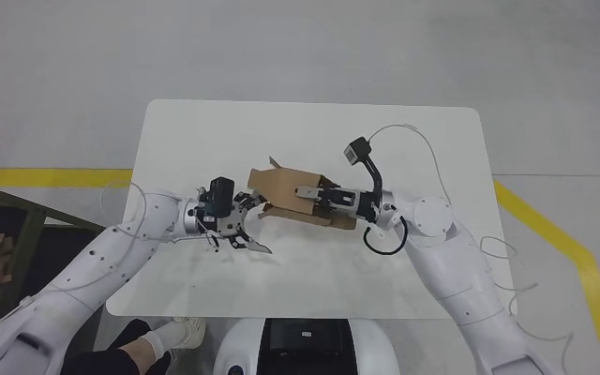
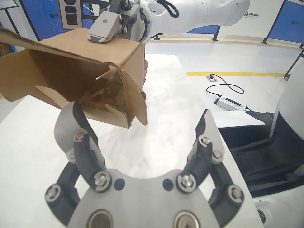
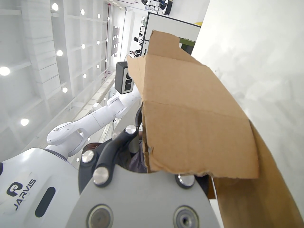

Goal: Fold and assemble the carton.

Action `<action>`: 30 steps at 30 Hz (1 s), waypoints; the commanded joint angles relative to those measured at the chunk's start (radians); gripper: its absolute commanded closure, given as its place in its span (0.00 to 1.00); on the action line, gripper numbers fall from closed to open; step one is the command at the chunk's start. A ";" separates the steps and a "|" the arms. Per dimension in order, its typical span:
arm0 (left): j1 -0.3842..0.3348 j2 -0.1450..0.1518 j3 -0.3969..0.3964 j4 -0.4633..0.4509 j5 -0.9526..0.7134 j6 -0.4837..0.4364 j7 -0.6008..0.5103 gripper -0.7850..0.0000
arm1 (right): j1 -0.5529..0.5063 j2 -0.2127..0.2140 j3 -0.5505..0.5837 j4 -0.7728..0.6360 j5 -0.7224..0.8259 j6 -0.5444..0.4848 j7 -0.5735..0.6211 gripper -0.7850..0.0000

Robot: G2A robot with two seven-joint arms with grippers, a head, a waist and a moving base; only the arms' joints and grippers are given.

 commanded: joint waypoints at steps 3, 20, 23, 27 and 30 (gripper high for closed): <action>-0.010 -0.003 0.009 0.003 -0.012 -0.006 -0.006 0.00 | 0.000 0.000 -0.007 -0.006 0.001 -0.003 0.010 1.00; -0.030 -0.005 0.039 0.008 -0.057 -0.010 -0.010 0.00 | -0.006 0.005 -0.016 -0.014 0.018 -0.009 0.034 1.00; -0.037 -0.002 0.053 0.008 -0.071 -0.010 -0.010 0.00 | -0.006 0.006 -0.015 -0.015 0.025 -0.009 0.039 1.00; -0.046 0.001 0.068 0.009 -0.089 -0.010 -0.010 0.04 | -0.007 0.007 -0.015 -0.017 0.028 -0.011 0.044 1.00; -0.052 0.005 0.079 0.008 -0.099 -0.010 -0.010 0.11 | -0.008 0.008 -0.016 -0.019 0.031 -0.010 0.049 1.00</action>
